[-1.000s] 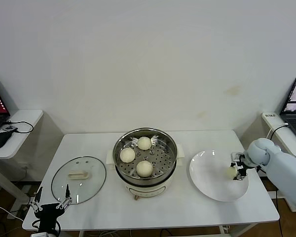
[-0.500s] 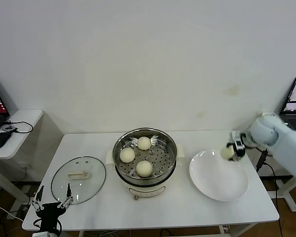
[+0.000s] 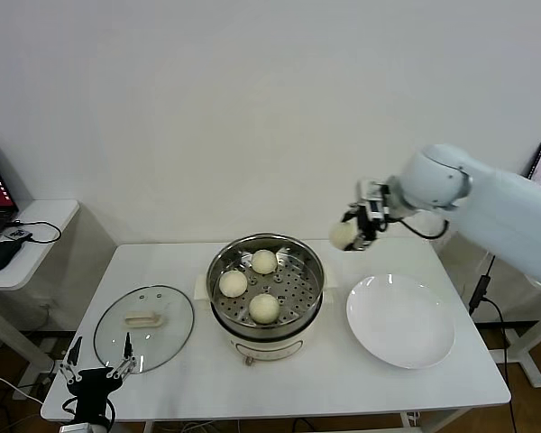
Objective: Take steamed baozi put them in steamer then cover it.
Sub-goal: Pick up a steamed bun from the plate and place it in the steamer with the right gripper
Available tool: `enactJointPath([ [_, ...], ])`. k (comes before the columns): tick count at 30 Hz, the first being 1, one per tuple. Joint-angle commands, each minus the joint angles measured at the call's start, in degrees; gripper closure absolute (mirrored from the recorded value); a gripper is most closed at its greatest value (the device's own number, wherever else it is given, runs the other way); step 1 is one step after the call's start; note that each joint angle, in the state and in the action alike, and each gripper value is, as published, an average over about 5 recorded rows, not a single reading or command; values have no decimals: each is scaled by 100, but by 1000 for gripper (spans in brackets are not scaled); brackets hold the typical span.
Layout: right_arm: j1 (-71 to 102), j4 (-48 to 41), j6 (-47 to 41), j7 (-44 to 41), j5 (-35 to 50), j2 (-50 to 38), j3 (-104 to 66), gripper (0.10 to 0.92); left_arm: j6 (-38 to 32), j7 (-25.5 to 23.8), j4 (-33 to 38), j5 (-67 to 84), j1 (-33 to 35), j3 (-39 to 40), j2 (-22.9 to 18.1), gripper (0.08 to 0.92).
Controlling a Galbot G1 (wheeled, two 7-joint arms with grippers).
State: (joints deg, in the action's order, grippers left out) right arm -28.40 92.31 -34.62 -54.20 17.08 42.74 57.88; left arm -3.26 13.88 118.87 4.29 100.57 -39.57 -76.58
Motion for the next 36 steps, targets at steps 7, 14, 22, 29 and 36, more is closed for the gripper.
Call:
enactJointPath([
  [7, -5, -191, -696, 746, 758, 1367, 939, 389, -37, 16, 36, -15, 52, -40, -26, 177],
  [14, 336, -595, -694, 721, 487, 1594, 943, 389, -76, 31, -3, -15, 72, -86, -36, 177],
  [22, 615, -850, -655, 702, 199, 1634, 938, 389, -106, 39, -80, -7, 41, -87, -29, 177],
  [29, 769, -955, -630, 750, 104, 1705, 847, 389, -119, 41, -106, 0, 36, -94, -14, 177],
  [36, 828, -970, -642, 749, 69, 1740, 838, 389, -125, 43, -118, 2, 18, -85, -23, 177],
])
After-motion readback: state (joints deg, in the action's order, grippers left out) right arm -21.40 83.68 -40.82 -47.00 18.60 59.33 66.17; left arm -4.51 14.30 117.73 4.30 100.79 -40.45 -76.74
